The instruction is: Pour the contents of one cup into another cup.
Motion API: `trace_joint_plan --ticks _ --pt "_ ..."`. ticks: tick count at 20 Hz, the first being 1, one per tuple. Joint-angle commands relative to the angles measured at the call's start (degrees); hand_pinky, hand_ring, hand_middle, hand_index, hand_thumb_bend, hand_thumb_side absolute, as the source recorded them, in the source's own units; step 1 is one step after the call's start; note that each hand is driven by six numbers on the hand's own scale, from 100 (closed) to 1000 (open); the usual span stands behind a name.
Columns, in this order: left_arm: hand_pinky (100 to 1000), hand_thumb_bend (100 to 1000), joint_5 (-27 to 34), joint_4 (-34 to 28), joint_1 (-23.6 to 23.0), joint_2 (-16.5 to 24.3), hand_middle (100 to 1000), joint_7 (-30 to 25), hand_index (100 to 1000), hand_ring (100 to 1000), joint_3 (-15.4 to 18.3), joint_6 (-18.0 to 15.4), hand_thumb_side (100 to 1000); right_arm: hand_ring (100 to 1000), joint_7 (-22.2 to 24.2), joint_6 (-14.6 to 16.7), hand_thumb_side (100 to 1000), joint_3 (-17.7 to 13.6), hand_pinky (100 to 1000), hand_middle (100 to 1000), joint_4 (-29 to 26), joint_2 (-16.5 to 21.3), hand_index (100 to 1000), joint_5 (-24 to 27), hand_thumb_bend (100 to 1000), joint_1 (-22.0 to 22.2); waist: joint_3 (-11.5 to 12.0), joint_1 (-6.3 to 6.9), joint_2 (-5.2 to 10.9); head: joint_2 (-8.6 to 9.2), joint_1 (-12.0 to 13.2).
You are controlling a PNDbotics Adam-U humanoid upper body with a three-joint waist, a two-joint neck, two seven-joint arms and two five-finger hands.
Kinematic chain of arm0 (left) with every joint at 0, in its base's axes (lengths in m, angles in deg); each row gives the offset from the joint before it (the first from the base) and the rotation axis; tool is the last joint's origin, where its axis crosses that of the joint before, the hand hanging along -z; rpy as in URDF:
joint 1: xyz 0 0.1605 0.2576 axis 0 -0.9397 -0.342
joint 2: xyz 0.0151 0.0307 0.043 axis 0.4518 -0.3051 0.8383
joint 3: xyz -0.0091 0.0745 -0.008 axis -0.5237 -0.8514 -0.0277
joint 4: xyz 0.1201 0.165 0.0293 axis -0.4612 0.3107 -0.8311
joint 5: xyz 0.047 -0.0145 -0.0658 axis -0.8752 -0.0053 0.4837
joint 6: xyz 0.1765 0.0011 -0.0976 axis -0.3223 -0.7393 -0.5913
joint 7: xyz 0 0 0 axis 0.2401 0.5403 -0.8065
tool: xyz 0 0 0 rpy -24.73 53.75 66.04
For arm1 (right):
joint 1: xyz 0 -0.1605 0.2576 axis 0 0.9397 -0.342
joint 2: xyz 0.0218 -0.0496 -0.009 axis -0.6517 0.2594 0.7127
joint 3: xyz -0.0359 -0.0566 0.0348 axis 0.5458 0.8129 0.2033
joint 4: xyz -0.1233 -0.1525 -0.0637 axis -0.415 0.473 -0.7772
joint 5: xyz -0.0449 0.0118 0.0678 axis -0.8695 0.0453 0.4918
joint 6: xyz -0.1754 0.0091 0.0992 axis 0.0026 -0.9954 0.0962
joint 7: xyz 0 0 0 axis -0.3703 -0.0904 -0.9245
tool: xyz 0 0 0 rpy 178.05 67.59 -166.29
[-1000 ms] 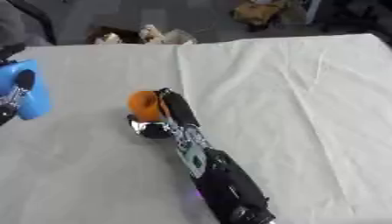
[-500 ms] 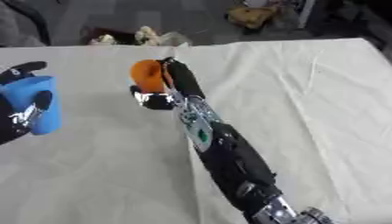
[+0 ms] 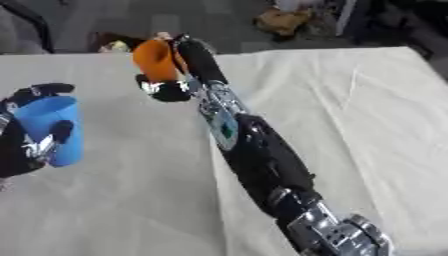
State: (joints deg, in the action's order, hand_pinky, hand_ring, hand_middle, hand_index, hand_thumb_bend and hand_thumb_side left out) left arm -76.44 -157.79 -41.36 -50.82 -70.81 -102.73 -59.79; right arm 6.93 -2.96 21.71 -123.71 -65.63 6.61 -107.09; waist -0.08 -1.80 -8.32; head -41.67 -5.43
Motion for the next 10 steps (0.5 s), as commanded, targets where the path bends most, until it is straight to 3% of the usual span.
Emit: trace_joint_plan --ticks 1,5,10 --pt "100 100 -2.39 -0.37 1.04 1.42 248 1.51 806 161 -0.77 -2.88 570 564 1.50 0.15 100 0.40 612 138 -2.48 1.10 285 -1.01 100 -2.10 -0.16 0.12 1.17 0.45 0.05" --pt "100 100 -3.58 0.32 1.14 1.34 250 2.53 798 160 -1.15 -3.98 578 561 2.10 0.06 100 0.55 616 140 -3.07 1.18 289 -1.14 100 -2.33 -0.21 0.04 1.21 0.45 0.08" --pt "100 100 -7.42 4.24 1.41 1.00 249 5.19 793 160 -1.20 -7.59 571 554 4.71 1.80 100 2.93 626 148 -8.44 3.67 300 -2.68 100 -3.77 -0.70 -1.15 1.25 0.21 0.23"
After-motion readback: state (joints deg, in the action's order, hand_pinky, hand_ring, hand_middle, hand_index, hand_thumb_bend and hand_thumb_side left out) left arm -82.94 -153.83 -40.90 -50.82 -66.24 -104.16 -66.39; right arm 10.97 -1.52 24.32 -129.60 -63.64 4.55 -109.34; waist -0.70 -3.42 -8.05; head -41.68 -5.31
